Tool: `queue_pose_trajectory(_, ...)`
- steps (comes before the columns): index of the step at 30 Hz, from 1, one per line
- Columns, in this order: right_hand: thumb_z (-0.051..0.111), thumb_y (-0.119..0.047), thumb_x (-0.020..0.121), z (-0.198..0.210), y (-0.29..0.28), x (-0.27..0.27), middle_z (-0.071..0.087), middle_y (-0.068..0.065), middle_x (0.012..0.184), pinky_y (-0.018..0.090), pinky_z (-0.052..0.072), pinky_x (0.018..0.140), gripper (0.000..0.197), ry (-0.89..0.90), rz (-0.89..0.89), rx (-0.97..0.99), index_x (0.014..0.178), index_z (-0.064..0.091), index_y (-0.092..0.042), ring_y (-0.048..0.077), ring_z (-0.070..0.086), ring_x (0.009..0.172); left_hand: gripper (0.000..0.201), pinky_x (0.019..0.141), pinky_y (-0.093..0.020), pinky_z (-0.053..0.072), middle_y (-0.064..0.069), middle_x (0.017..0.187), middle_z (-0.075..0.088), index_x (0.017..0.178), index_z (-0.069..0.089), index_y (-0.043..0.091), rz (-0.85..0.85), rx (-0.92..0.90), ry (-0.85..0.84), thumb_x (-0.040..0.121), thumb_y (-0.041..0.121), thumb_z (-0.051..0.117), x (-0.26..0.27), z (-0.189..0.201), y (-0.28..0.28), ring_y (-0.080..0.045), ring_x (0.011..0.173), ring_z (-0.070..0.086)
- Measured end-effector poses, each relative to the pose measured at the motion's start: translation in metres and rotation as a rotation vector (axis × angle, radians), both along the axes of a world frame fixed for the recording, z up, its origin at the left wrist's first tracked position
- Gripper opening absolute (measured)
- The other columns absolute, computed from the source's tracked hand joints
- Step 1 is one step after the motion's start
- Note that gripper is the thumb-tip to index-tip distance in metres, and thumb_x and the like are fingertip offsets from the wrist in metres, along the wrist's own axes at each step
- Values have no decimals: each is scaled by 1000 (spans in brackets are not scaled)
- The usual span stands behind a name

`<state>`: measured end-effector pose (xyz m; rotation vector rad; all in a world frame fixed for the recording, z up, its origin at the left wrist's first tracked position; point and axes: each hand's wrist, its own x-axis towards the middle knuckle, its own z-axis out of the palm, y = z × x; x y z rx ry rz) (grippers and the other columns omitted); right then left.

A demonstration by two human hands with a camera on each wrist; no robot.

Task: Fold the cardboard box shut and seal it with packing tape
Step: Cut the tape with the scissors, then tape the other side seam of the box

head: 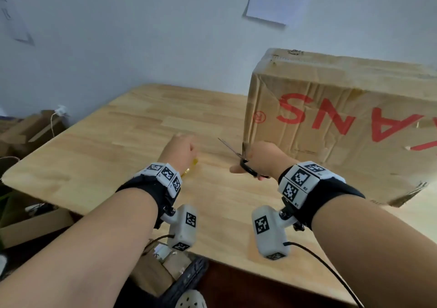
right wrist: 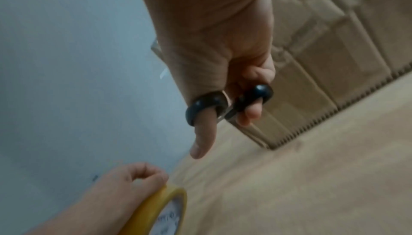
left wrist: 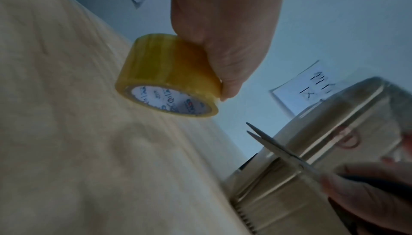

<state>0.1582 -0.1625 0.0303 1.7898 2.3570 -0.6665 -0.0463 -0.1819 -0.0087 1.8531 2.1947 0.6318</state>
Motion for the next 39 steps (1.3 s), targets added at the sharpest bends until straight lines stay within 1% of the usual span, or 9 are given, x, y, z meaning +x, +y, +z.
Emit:
queue_pose_trajectory(2, 68, -57, 79, -24, -7, -19, 66, 8, 67, 30, 53, 61, 62, -27, -18, -43, 107, 49, -4, 18, 61, 57, 17, 79, -31, 42, -7, 115, 45, 97, 63, 4, 5, -19, 41, 94, 13, 49, -11, -23, -5, -25, 85, 56)
queue_pose_trajectory(4, 63, -56, 83, -41, -12, -39, 65, 9, 73, 33, 54, 74, 42, -100, 41, -21, 78, 47, -18, 22, 60, 69, 20, 75, -30, 40, -9, 120, 43, 105, 60, 4, -9, -39, 71, 96, 14, 47, -20, -38, -6, -22, 80, 52)
queue_pose_trajectory(10, 59, -32, 93, -77, 6, -78, 59, 6, 68, 23, 35, 48, 40, -126, 119, 45, 62, 45, -10, 16, 53, 55, 28, 78, -37, 49, -6, 123, 39, 121, 53, 7, -8, -122, 183, 98, 21, 44, -36, -62, 12, -23, 82, 57)
queue_pose_trajectory(15, 52, -18, 95, -81, 14, -82, 68, 13, 110, 33, 53, 79, 28, 12, 126, 66, 112, 66, -1, 25, 64, 96, 38, 81, -36, 44, -12, 137, 33, 127, 46, 3, 57, -274, 196, 97, 25, 51, -29, -57, 22, -30, 97, 58)
queue_pose_trajectory(19, 46, -17, 93, -58, 15, -63, 69, 7, 104, 36, 55, 78, 26, 263, 33, 327, 109, 66, -8, 25, 63, 93, 42, 95, -43, 41, -16, 130, 45, 121, 56, 5, 93, -22, 167, 96, 39, 47, -22, -39, 29, -33, 113, 48)
queue_pose_trajectory(24, 51, -13, 87, -5, 7, -18, 63, 3, 86, 33, 45, 64, 19, 391, 92, 973, 103, 62, -11, 24, 57, 80, 49, 101, -33, 37, -12, 134, 48, 127, 52, 9, -43, 265, -426, 94, 45, 50, 24, 1, 39, -22, 122, 47)
queue_pose_trajectory(27, 58, -11, 75, 13, 6, 17, 58, 11, 92, 36, 32, 76, 28, 328, 25, 1294, 103, 60, -7, 30, 53, 81, 68, 105, -31, 33, -7, 143, 39, 138, 38, 11, -122, 239, -677, 88, 54, 55, 65, 18, 39, -19, 128, 42)
queue_pose_trajectory(33, 56, -41, 87, 57, 21, 73, 16, 18, 156, 49, -6, 116, 81, -78, -78, 1027, 152, 14, -15, 35, 14, 144, 97, 108, -34, 32, -7, 152, 31, 149, 17, 12, -206, 107, -919, 77, 44, 73, 101, 32, 56, -21, 134, 38)
queue_pose_trajectory(39, 63, -59, 79, 70, 16, 93, 30, 9, 142, 56, 16, 109, 81, -181, -115, 894, 145, 22, -38, 35, 30, 130, 43, 89, -23, 42, 7, 113, 60, 113, 54, 14, -206, 169, -792, 79, 33, 74, 118, 38, 45, -11, 108, 56)
